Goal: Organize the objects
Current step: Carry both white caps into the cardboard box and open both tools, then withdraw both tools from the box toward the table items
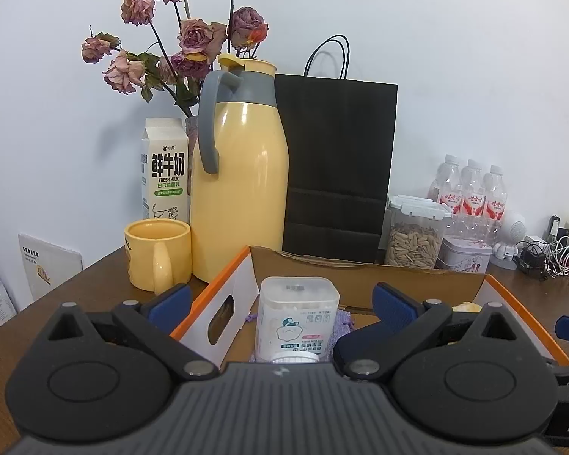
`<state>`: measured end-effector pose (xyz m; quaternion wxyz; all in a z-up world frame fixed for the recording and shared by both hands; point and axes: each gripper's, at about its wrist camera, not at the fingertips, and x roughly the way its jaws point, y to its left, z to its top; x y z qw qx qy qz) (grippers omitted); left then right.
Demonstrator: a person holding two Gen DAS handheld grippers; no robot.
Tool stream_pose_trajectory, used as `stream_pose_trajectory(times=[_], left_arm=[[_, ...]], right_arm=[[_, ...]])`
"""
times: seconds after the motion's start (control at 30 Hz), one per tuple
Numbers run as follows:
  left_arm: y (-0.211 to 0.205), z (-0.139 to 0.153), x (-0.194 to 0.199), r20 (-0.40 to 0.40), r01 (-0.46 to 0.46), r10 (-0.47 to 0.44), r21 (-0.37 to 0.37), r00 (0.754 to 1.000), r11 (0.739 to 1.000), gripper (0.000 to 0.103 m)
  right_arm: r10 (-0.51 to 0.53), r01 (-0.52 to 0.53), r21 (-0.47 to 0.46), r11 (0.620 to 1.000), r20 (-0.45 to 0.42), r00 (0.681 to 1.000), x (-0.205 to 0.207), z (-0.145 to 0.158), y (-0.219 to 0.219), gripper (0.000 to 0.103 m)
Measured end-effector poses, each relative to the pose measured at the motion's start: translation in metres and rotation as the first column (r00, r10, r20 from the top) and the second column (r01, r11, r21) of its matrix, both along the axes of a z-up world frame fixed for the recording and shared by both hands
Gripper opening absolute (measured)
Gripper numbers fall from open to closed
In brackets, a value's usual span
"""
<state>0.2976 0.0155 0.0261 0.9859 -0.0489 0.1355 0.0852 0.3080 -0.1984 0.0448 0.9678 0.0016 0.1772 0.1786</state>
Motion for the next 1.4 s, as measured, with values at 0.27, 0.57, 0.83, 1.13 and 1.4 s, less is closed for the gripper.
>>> stream_pose_trajectory(times=[0.27,0.57,0.83,1.13,1.4], left_arm=[[0.000,0.003,-0.010,0.011,0.016,-0.016,0.000,1.000,1.000,0.103],[0.009,0.013,-0.037,0.041,0.050,-0.051,0.022,0.998,0.998,0.103],[0.027,0.006,-0.060,0.007,0.058,-0.058,0.032,0.998,0.998,0.103],[0.054,-0.028,-0.076,-0.125,0.041,-0.033,0.068,0.992,0.997,0.103],[0.067,-0.033,-0.080,-0.160,0.019,-0.012,0.041,0.987,0.999,0.103]], right_arm=[[-0.002,0.002,-0.003,1.000,0.013,1.000,-0.007,0.002,-0.003,0.103],[0.032,-0.031,-0.011,0.999,0.067,0.997,-0.034,0.012,-0.012,0.103],[0.063,-0.059,-0.058,0.997,0.056,0.996,-0.054,0.006,-0.015,0.103],[0.102,-0.105,-0.104,0.989,-0.033,0.994,-0.066,-0.017,-0.020,0.103],[0.148,-0.163,-0.141,0.976,-0.107,0.983,-0.065,-0.032,-0.009,0.103]])
